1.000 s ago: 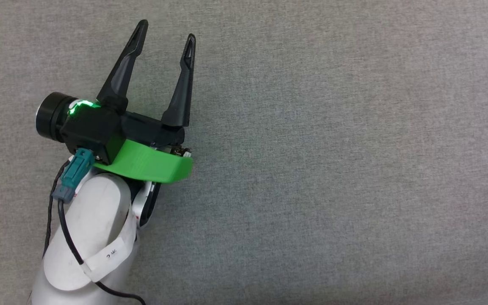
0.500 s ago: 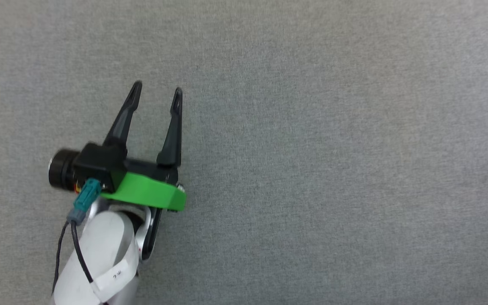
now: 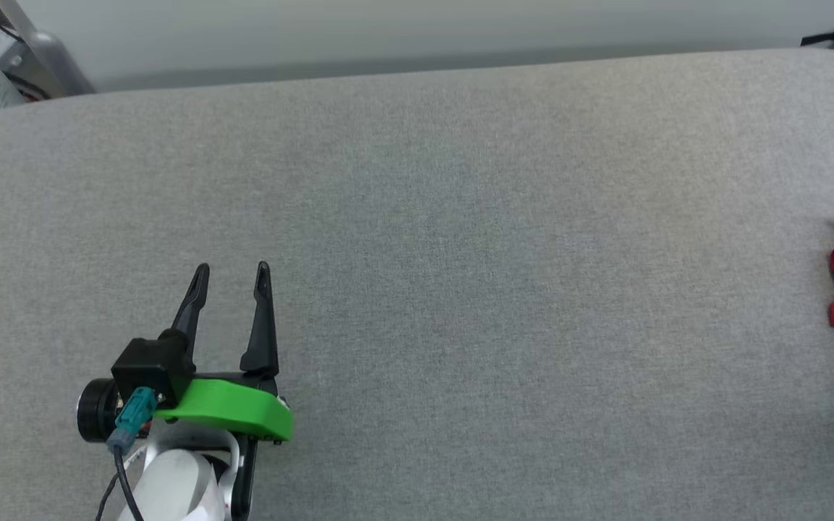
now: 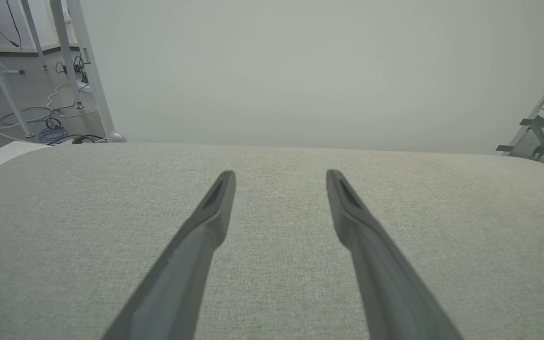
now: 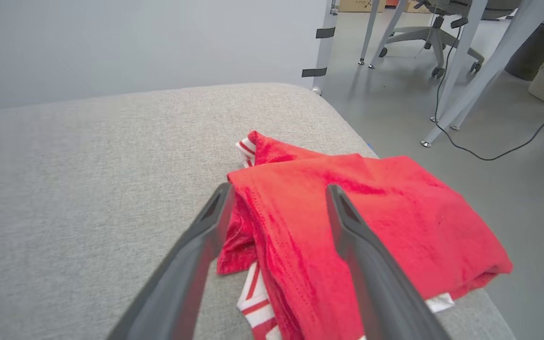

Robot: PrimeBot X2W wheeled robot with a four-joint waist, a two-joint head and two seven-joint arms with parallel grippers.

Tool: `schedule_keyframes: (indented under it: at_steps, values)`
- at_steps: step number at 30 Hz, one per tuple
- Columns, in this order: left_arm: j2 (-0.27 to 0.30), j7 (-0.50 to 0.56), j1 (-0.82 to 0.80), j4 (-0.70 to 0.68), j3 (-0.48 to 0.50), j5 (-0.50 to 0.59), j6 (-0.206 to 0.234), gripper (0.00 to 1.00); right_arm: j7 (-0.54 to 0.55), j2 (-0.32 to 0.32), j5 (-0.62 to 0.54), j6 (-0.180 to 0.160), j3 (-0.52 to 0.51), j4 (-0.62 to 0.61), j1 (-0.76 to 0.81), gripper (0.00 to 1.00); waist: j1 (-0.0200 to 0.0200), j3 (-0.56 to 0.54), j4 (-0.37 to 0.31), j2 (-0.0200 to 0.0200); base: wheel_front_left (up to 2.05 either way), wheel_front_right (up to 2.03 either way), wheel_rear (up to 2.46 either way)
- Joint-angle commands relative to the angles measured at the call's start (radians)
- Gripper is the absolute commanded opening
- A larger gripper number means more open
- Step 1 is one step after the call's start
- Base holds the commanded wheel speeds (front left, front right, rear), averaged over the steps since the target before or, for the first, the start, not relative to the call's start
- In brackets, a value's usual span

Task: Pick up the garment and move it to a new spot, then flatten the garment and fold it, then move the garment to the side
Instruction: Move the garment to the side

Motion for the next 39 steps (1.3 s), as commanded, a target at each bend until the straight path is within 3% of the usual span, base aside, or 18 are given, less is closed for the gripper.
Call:
schedule_keyframes:
  at_steps: [1, 11, 18, 26, 39]
  values:
    - [0.0, -0.004, 0.022, 0.006, 0.006, -0.01, 0.009, 1.0, -0.01, 0.022, 0.013, -0.001, 0.017, -0.031, 0.032, 1.0, 0.0001, -0.076, 0.034, 0.0, 0.0, 0.0, 0.0]
    - [0.02, -0.006, 0.095, 0.03, 0.044, -0.017, 0.028, 1.0, 0.003, 0.218, -0.054, -0.001, 0.08, -0.318, 0.199, 1.0, 0.0001, -0.151, 0.086, 0.0, 0.0, 0.0, 0.0]
    - [0.037, -0.006, 0.141, 0.026, 0.057, -0.013, 0.017, 1.0, 0.084, 0.304, -0.112, -0.001, 0.082, -0.533, 0.3, 1.0, 0.0001, -0.2, 0.113, 0.0, 0.0, 0.0, 0.0]
    - [0.035, -0.007, 0.209, 0.036, 0.043, -0.01, 0.006, 1.0, 0.163, 0.348, -0.15, -0.001, 0.078, -0.691, 0.436, 1.0, 0.0001, -0.256, 0.101, 0.0, 0.0, 0.0, 0.0]
    - [0.036, -0.004, 0.24, 0.064, 0.031, -0.02, 0.0, 1.0, 0.206, 0.362, -0.195, -0.001, 0.101, -0.783, 0.513, 1.0, 0.0001, -0.308, 0.092, 0.0, 0.0, 0.0, 0.0]
